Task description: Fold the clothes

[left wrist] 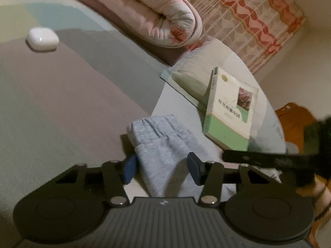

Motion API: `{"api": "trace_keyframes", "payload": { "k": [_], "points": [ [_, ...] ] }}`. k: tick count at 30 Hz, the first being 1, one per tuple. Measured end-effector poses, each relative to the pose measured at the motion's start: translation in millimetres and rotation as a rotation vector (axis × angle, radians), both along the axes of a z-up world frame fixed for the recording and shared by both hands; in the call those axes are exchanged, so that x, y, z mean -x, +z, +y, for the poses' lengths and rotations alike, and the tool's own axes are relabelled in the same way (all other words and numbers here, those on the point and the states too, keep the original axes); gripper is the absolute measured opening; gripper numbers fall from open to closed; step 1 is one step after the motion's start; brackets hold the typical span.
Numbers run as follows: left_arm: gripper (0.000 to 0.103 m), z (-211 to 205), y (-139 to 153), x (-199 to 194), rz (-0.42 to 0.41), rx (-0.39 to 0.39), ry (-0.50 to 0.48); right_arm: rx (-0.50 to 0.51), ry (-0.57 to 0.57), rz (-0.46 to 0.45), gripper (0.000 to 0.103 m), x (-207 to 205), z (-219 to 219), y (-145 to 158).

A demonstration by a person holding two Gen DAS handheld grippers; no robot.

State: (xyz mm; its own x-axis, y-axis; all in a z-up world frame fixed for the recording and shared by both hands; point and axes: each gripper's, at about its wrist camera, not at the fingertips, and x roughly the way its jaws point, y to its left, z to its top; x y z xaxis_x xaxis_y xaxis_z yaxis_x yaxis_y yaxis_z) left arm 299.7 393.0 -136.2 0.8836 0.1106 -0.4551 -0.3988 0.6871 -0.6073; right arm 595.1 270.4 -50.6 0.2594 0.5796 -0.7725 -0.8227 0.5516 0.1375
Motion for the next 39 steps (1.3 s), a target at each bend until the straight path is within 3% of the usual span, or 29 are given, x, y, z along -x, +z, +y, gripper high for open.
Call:
{"api": "trace_keyframes", "payload": {
  "k": [2,4,5,6,8,17,22,23,25,27,29,30,31,35,36,39],
  "points": [
    [0.044,-1.3,1.7,0.3,0.016,-0.021,0.007,0.018,0.03,-0.008,0.064,1.7,10.3,-9.1],
    [0.019,-1.9,2.9,1.4,0.047,-0.042,0.03,0.035,0.062,-0.017,0.061,4.5,20.3,-17.8],
    [0.015,-1.3,3.0,3.0,0.064,-0.046,0.046,0.032,0.086,-0.034,0.045,9.5,23.2,-18.7],
    [0.013,0.0,2.6,4.2,0.066,-0.037,0.055,0.037,0.109,-0.04,0.006,13.7,26.2,-18.5],
    [0.009,2.4,3.0,5.6,0.057,-0.013,0.056,0.056,0.14,-0.069,0.005,21.3,32.2,-16.3],
    [0.004,-1.3,24.5,18.3,-0.007,-0.072,0.075,0.043,0.146,-0.235,0.006,33.7,54.6,19.9],
    [0.005,-2.7,31.0,19.6,0.033,-0.122,0.096,0.057,0.157,-0.257,0.006,39.8,63.5,16.1],
    [0.011,-1.7,31.0,18.9,0.055,-0.12,0.107,0.062,0.153,-0.257,0.009,40.9,65.7,13.7],
    [0.022,-0.1,32.2,18.9,0.105,-0.144,0.148,0.076,0.134,-0.266,0.025,39.5,73.5,9.9],
    [0.024,-0.8,36.0,21.3,0.15,-0.211,0.212,0.067,0.115,-0.267,0.046,38.0,73.9,9.6],
    [0.029,-2.3,41.6,25.4,0.168,-0.278,0.254,0.062,0.103,-0.25,0.048,39.5,68.0,13.3],
    [0.036,-2.7,44.2,27.7,0.162,-0.295,0.25,0.06,0.097,-0.24,0.049,40.4,64.9,15.2],
    [0.043,-4.1,45.5,27.8,0.154,-0.302,0.227,0.058,0.091,-0.231,0.049,41.2,61.7,17.2],
    [0.048,-21.3,43.4,16.4,0.125,-0.341,0.054,0.084,0.065,-0.201,0.057,49.9,40.0,24.8],
    [0.054,-27.5,41.3,11.5,0.127,-0.355,0.001,0.095,0.056,-0.189,0.058,53.2,30.3,25.9],
    [0.059,-37.3,29.6,-3.8,0.163,-0.347,-0.113,0.133,0.013,-0.158,0.063,63.5,-2.4,25.2]
  ]
}}
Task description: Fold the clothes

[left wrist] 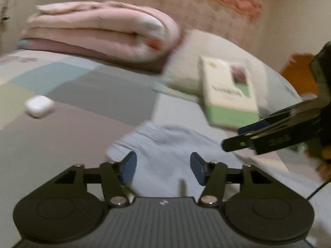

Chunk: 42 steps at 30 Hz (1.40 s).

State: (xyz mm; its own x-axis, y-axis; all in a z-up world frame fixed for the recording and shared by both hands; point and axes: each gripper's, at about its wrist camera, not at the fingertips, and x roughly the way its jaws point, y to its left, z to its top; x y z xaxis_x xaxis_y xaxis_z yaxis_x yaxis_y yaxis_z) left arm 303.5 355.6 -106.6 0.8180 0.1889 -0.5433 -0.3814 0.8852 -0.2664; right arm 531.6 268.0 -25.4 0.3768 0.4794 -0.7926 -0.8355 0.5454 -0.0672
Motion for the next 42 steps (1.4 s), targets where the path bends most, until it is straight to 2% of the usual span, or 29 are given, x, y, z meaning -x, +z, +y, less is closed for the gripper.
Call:
{"api": "trace_keyframes", "payload": {
  "k": [2,6,8,9,10,13,15,18,26,28,32,34,37,39,41,42],
  "points": [
    [0.059,-2.8,-6.9,-7.4,0.069,-0.007,-0.027,0.021,-0.038,0.016,0.064,7.3,-23.0,-3.2],
    [0.065,-10.5,-0.6,-8.1,0.167,-0.079,-0.044,0.052,-0.129,0.067,0.066,15.0,-63.5,-18.9],
    [0.068,-12.2,2.4,-7.0,0.218,-0.146,0.006,0.066,-0.162,0.08,0.066,20.8,-70.9,-26.9],
    [0.074,-11.0,3.8,-8.2,0.239,-0.175,0.04,0.073,-0.178,0.086,0.069,23.9,-74.3,-30.9],
    [0.075,-9.9,4.8,-8.4,0.253,-0.197,0.069,0.08,-0.194,0.092,0.071,26.9,-77.6,-34.8],
    [0.076,-3.5,8.7,-3.1,0.227,-0.184,0.1,0.086,-0.244,0.097,0.073,39.9,-88.2,-42.6],
    [0.078,0.5,9.2,-1.6,0.211,-0.155,0.094,0.065,-0.282,0.077,0.073,55.0,-96.2,-40.7],
    [0.078,2.3,8.4,-2.5,0.196,-0.138,0.105,0.0,-0.375,0.097,0.073,84.4,-122.4,-31.1],
    [0.079,2.7,15.1,-2.4,0.161,-0.082,0.094,-0.044,-0.618,0.107,0.075,217.9,-223.6,-0.2],
    [0.079,1.5,22.2,0.2,0.135,-0.074,0.086,-0.073,-0.679,0.108,0.075,253.1,-248.9,7.4],
    [0.081,-4.8,44.9,11.9,0.071,-0.032,0.061,-0.176,-0.732,0.078,0.077,316.8,-295.9,26.1],
    [0.084,-8.9,57.3,18.9,0.034,-0.006,0.042,-0.207,-0.737,0.06,0.079,334.9,-314.7,34.5],
    [0.084,-12.4,87.2,18.2,0.053,-0.009,-0.056,-0.253,-0.755,0.028,0.079,347.4,-336.9,47.2],
    [0.084,-18.9,116.5,13.7,0.106,-0.122,-0.085,-0.292,-0.752,-0.014,0.081,355.4,-344.9,54.9],
    [0.085,-30.7,142.9,9.2,0.135,-0.297,-0.096,-0.327,-0.741,-0.045,0.084,363.7,-350.8,58.8],
    [0.09,-36.2,154.3,5.7,0.149,-0.377,-0.117,-0.341,-0.733,-0.053,0.085,367.2,-353.6,59.2]
  ]
}}
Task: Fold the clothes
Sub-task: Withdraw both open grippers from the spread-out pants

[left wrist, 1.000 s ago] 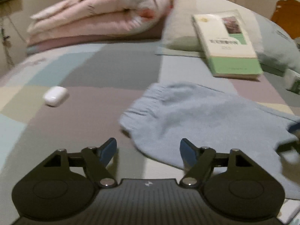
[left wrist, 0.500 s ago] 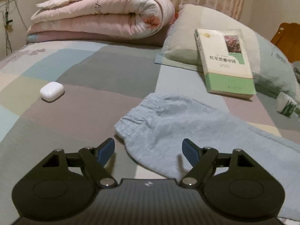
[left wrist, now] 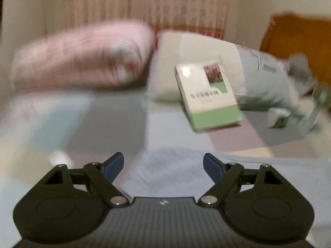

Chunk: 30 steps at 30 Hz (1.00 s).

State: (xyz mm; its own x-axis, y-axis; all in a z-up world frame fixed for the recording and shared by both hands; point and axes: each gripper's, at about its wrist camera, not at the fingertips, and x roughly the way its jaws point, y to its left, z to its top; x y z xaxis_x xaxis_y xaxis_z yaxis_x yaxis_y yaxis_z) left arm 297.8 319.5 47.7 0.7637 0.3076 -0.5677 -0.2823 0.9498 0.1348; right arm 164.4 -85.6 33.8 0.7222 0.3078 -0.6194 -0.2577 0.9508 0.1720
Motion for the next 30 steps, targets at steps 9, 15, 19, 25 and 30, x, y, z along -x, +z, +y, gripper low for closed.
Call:
{"api": "trace_keyframes", "payload": {
  "k": [9,15,19,25,30],
  "points": [
    [0.094,-19.2,-41.2,-49.5,0.075,0.024,-0.177,-0.1,-0.006,0.068,0.087,-3.4,-20.7,-21.9],
    [0.093,-56.0,-105.6,-70.5,0.092,0.106,-0.228,-0.076,-0.003,0.101,0.088,-14.4,-19.8,-33.1],
    [0.093,-85.0,-140.2,-64.3,0.103,0.03,-0.307,-0.072,-0.009,0.111,0.091,-21.0,-22.5,-40.1],
    [0.094,-82.5,-169.3,-31.1,0.184,0.056,-0.271,-0.075,-0.055,0.124,0.092,-23.6,-39.2,-51.4],
    [0.092,-89.6,-144.3,-32.6,0.182,0.023,-0.324,-0.124,-0.104,0.15,0.094,-22.0,-56.8,-61.5]
  ]
}}
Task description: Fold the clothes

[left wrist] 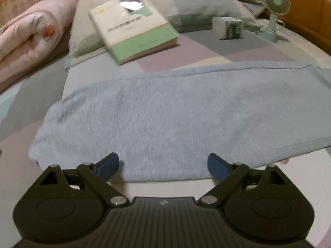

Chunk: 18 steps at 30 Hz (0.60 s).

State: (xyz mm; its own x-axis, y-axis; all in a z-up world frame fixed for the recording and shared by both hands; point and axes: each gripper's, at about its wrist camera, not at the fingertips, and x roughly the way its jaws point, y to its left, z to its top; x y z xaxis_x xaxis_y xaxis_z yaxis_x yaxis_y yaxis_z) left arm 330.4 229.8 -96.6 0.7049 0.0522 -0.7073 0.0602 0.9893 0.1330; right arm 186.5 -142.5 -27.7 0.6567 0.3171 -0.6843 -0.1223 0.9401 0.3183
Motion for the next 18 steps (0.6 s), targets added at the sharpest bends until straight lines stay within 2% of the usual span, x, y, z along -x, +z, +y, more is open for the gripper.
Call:
{"api": "trace_keyframes", "payload": {
  "k": [2,5,8,11,13,15,18],
  "points": [
    [0.093,-4.6,9.5,-7.7,-0.057,-0.009,-0.023,-0.032,-0.019,0.001,0.095,1.4,-5.6,-2.2],
    [0.093,1.2,10.7,-31.4,-0.096,0.021,0.017,-0.079,-0.047,0.006,0.098,1.6,-10.2,-3.5],
    [0.093,10.3,8.6,-54.9,-0.13,0.054,0.07,-0.077,-0.038,0.001,0.101,2.2,-8.3,-1.6],
    [0.093,31.3,-5.1,-70.7,-0.121,0.05,0.159,-0.054,-0.02,-0.011,0.103,4.0,-4.3,0.9],
    [0.093,50.3,-15.4,-75.1,-0.078,0.065,0.238,-0.037,-0.01,-0.02,0.103,5.1,-1.7,1.8],
    [0.094,69.9,-23.9,-68.1,-0.056,0.087,0.3,-0.027,-0.01,-0.017,0.103,4.4,-0.9,0.5],
    [0.094,89.4,-24.3,-49.9,-0.064,0.085,0.338,-0.015,-0.021,-0.009,0.103,3.2,-2.0,-2.5]
  ]
}}
